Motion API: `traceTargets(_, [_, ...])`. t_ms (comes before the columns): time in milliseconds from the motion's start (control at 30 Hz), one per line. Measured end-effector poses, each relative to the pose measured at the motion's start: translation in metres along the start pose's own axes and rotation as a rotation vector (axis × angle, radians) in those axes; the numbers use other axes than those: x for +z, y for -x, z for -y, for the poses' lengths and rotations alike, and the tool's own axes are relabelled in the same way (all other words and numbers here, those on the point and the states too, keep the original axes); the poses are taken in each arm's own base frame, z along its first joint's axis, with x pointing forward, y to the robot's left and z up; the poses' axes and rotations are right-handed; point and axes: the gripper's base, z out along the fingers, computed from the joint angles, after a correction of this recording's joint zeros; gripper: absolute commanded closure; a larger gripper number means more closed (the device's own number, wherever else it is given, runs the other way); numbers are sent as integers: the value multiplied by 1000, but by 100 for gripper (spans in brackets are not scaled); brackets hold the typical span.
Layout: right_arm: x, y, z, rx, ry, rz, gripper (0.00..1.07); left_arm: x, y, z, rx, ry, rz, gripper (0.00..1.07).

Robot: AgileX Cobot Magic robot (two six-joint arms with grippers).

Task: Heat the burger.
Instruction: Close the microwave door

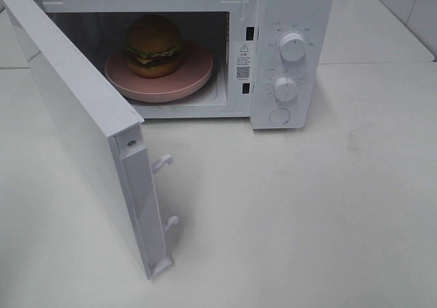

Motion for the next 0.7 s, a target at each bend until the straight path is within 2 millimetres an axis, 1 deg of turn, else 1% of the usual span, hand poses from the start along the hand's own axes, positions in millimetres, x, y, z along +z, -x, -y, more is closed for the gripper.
traceTargets(33, [0, 0, 0, 0, 0, 0, 31, 2, 3, 0, -1, 1, 10, 103])
traceTargets(67, [0, 0, 0, 0, 0, 0, 31, 9, 7, -1, -2, 3, 21, 107])
traceTargets(133, [0, 0, 0, 0, 0, 0, 31, 12, 10, -1, -3, 5, 33, 107])
traceTargets(167, [0, 0, 0, 0, 0, 0, 31, 20, 11, -2, -5, 8, 49, 107])
traceTargets(200, [0, 0, 0, 0, 0, 0, 31, 20, 11, -2, -5, 8, 49, 107])
traceTargets(233, [0, 0, 0, 0, 0, 0, 31, 25, 11, -2, -6, 10, 52, 107])
traceTargets(267, [0, 0, 0, 0, 0, 0, 31, 34, 12, -3, -8, 14, 69, 107])
traceTargets(300, [0, 0, 0, 0, 0, 0, 31, 34, 12, -3, -8, 14, 69, 107])
traceTargets(333, [0, 0, 0, 0, 0, 0, 31, 43, 11, -4, -7, 18, 84, 107])
traceTargets(367, [0, 0, 0, 0, 0, 0, 31, 48, 11, -4, -4, 20, 96, 107])
traceTargets(400, [0, 0, 0, 0, 0, 0, 31, 48, 11, -4, -4, 20, 96, 107])
traceTargets(433, [0, 0, 0, 0, 0, 0, 31, 58, 9, -5, 7, 25, 115, 107])
traceTargets(467, [0, 0, 0, 0, 0, 0, 31, 63, 8, -6, 11, 28, 131, 107])
traceTargets(500, [0, 0, 0, 0, 0, 0, 31, 63, 8, -6, 11, 28, 131, 107])
traceTargets(533, [0, 0, 0, 0, 0, 0, 31, 72, 6, -7, 16, 36, 165, 107])
traceTargets(567, [0, 0, 0, 0, 0, 0, 31, 76, 4, -7, 17, 39, 172, 107])
traceTargets(600, [0, 0, 0, 0, 0, 0, 31, 76, 4, -7, 17, 39, 172, 107])
traceTargets(633, [0, 0, 0, 0, 0, 0, 31, 84, 2, -8, 16, 46, 211, 107])
traceTargets(667, [0, 0, 0, 0, 0, 0, 31, 84, 2, -8, 16, 46, 211, 107])
traceTargets(700, [0, 0, 0, 0, 0, 0, 31, 89, -1, -9, 15, 49, 214, 107])
